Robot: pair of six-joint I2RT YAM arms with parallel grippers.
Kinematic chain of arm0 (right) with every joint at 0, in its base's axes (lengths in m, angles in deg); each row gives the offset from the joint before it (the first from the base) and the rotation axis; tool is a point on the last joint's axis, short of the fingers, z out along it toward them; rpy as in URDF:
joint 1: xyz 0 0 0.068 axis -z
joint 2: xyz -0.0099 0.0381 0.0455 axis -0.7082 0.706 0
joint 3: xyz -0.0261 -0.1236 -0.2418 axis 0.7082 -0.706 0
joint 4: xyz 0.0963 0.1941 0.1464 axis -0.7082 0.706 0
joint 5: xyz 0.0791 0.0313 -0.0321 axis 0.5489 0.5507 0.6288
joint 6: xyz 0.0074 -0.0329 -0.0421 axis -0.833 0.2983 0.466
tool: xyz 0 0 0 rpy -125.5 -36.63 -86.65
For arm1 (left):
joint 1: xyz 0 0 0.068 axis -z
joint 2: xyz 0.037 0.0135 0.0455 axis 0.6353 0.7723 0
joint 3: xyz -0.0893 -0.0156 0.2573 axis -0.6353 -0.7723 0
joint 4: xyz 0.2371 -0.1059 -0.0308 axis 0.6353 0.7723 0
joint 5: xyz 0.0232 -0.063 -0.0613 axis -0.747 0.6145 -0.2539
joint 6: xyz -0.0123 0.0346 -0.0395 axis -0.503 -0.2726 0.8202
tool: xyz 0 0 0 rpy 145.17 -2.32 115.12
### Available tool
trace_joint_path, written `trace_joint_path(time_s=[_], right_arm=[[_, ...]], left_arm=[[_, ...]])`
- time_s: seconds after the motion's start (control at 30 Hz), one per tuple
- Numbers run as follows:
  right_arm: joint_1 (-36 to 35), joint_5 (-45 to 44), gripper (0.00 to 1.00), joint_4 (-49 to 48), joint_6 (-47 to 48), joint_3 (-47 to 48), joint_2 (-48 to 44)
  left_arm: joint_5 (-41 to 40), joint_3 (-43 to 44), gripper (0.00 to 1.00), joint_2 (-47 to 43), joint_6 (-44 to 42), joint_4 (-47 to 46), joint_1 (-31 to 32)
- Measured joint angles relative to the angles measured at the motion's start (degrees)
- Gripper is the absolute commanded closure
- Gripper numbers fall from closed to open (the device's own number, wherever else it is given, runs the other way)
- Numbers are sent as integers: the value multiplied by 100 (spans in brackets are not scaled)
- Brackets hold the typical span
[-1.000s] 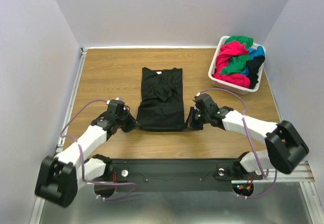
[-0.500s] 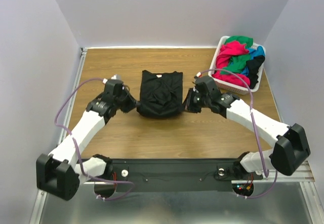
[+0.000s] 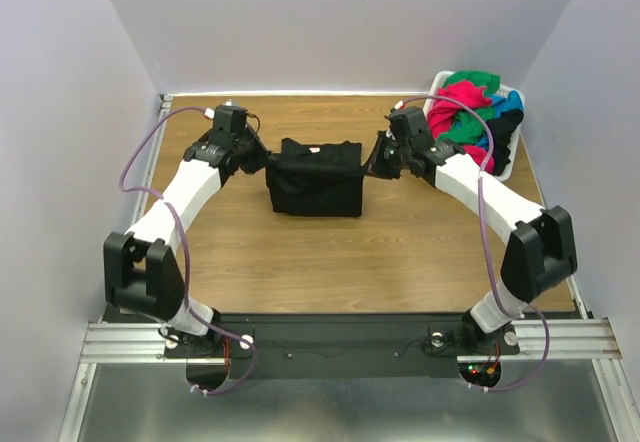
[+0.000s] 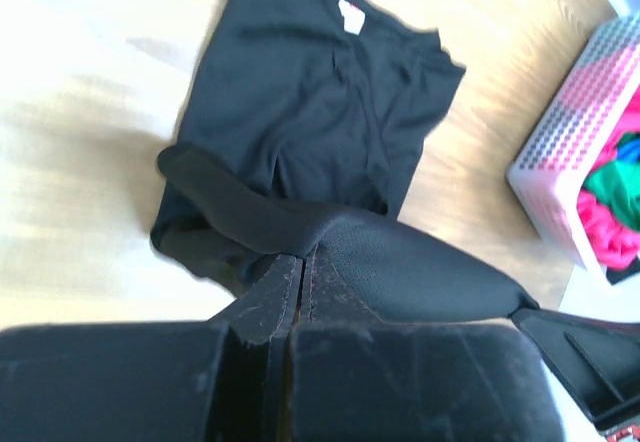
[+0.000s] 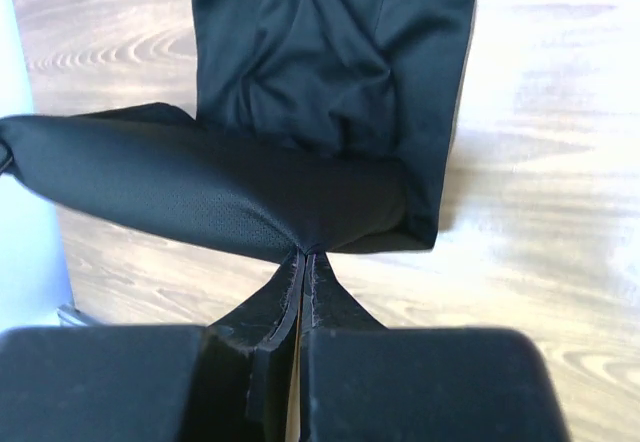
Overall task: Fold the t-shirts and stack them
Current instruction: Fold the tshirt
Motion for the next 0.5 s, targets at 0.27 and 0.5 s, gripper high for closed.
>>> trace_joint_path(time_s=[0.27, 0.5], right_arm=[[363, 26, 100, 42, 197, 704, 754], [544, 42, 100, 55, 323, 1287, 1394]], left_arm=[[240, 894, 100, 1257, -234, -136, -210], [446, 1545, 100, 2087, -367, -173, -315]])
